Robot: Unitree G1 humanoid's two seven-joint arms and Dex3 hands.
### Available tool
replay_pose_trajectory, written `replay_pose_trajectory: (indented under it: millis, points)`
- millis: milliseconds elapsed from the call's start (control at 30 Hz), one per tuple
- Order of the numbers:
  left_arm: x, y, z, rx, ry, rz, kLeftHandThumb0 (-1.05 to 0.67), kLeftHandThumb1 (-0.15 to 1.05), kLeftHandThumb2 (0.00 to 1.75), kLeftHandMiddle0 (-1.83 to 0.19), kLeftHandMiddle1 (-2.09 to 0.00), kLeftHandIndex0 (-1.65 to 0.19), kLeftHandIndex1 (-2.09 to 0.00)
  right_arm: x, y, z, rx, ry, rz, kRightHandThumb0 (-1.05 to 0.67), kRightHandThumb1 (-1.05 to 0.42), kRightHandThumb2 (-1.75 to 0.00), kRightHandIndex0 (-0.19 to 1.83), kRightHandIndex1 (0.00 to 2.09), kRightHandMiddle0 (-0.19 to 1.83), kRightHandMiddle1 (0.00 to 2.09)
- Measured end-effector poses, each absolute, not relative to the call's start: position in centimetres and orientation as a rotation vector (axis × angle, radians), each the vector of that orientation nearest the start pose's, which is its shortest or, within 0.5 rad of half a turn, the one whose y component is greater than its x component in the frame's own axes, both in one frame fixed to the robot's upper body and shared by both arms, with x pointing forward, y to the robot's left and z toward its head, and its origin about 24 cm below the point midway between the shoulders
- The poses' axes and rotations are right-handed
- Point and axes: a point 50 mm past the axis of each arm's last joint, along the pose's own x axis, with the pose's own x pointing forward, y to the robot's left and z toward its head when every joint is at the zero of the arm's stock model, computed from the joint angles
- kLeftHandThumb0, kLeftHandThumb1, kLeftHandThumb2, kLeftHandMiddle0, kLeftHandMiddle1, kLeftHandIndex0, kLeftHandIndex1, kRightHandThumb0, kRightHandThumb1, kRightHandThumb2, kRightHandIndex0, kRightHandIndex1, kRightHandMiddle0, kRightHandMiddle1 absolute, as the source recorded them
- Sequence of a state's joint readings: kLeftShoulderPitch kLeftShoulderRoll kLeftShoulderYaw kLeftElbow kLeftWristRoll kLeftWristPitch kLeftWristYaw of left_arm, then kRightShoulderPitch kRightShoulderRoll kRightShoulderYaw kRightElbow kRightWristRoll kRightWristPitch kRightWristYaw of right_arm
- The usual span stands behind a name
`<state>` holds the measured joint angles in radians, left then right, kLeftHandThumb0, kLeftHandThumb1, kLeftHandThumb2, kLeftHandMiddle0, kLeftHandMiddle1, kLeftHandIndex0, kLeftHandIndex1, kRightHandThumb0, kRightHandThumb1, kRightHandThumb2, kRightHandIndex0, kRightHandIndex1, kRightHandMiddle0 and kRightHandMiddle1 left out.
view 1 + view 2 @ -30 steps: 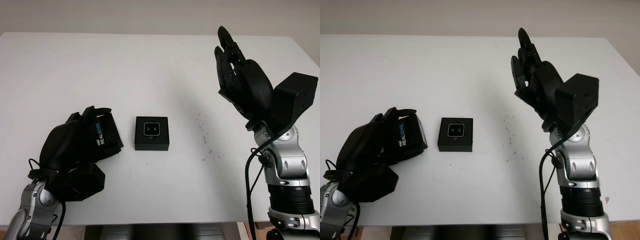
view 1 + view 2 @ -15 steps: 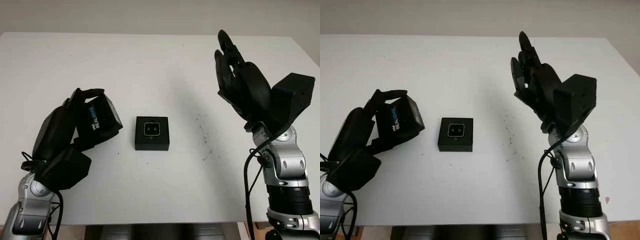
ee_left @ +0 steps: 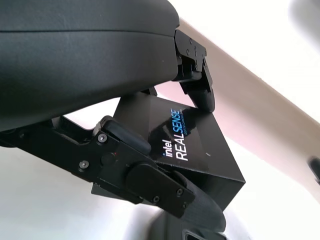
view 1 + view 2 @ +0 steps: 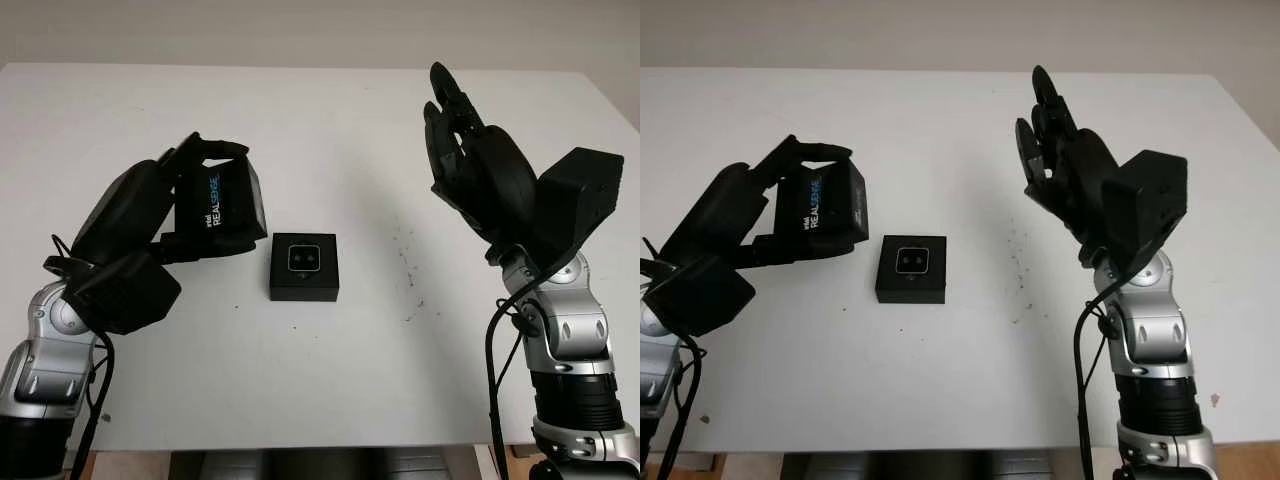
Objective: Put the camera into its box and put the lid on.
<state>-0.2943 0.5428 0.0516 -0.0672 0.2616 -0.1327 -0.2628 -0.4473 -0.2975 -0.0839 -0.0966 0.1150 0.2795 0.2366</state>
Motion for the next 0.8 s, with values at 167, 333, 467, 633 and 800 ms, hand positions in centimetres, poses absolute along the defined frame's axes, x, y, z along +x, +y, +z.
replay_pose_trajectory:
  millis: [167,333,467,633,800]
  points:
    - [29.6,19.9,16.6,0.819,-0.387,-0.294,-0.24,1.05,0.09,-0.23,-1.55,-0.28,-1.09,31.7,-17.5,17.3,-0.201,-0.254,0.227,-0.72,-1.05,-0.64,-0.16,0.05,-0.16,0.05]
    - [29.7,19.2,16.2,0.788,-0.382,-0.321,-0.21,1.05,0.12,-0.18,-1.53,-0.22,-1.13,31.8,-17.3,16.9,-0.188,-0.221,0.225,-0.73,-1.05,-0.63,-0.18,0.04,-0.18,0.04]
    - [29.8,19.0,15.8,0.772,-0.356,-0.330,-0.23,1.05,0.15,-0.15,-1.52,-0.17,-1.16,31.6,-17.2,17.2,-0.199,-0.229,0.223,-0.73,-1.05,-0.65,-0.18,0.04,-0.18,0.05]
    - [29.8,18.6,15.3,0.743,-0.336,-0.348,-0.24,1.05,0.16,-0.09,-1.57,-0.11,-1.22,31.7,-16.9,17.1,-0.195,-0.230,0.226,-0.73,-1.05,-0.63,-0.18,0.05,-0.16,0.05]
    - [29.7,18.2,14.5,0.692,-0.304,-0.368,-0.23,1.05,0.18,-0.03,-1.59,-0.04,-1.30,31.7,-16.7,17.1,-0.186,-0.236,0.219,-0.72,-1.05,-0.64,-0.16,0.06,-0.16,0.06]
